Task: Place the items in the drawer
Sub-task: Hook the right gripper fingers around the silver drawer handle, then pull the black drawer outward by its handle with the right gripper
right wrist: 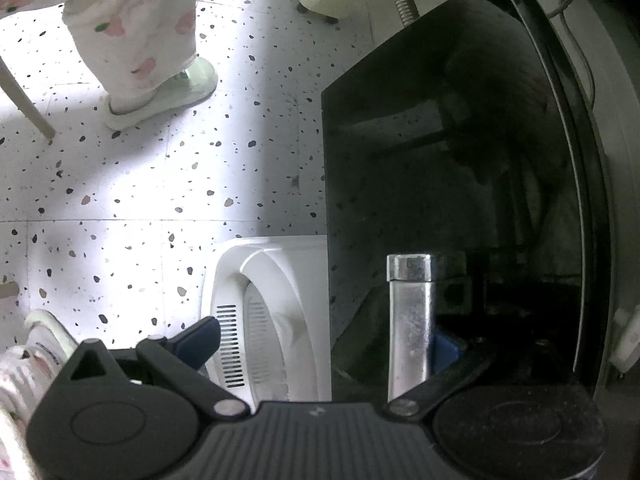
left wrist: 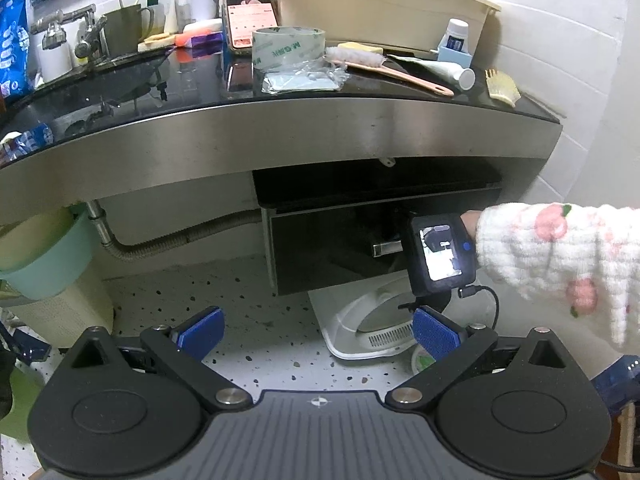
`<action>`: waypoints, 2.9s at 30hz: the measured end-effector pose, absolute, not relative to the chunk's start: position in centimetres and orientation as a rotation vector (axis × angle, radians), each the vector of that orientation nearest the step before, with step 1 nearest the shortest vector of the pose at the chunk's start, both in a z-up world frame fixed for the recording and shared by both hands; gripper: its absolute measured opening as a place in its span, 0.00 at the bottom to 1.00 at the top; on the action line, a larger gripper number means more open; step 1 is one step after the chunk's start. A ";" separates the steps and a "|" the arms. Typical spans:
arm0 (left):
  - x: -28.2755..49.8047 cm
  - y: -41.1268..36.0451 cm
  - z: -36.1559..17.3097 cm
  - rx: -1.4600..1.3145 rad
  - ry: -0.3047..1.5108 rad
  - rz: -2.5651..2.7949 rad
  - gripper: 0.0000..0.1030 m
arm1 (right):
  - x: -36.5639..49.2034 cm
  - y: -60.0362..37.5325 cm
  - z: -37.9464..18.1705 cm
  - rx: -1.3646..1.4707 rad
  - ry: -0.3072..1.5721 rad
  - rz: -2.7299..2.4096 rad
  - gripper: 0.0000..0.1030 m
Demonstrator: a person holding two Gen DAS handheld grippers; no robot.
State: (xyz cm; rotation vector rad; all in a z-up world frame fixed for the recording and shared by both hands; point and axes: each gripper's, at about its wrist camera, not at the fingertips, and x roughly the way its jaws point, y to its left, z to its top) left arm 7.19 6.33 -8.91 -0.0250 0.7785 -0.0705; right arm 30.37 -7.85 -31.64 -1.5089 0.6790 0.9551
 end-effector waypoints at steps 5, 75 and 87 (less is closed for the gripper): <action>7.0 6.2 -9.0 -0.024 0.780 -0.075 0.99 | 29.7 -8.0 -31.5 -1.515 0.684 0.961 1.00; 4.3 2.4 -13.8 0.144 0.726 -0.124 0.97 | 28.6 -15.3 -25.7 -0.096 0.797 0.211 0.87; 5.1 4.2 -12.5 0.037 0.690 -0.115 0.98 | 27.8 -15.4 -25.6 -0.094 0.807 0.203 0.87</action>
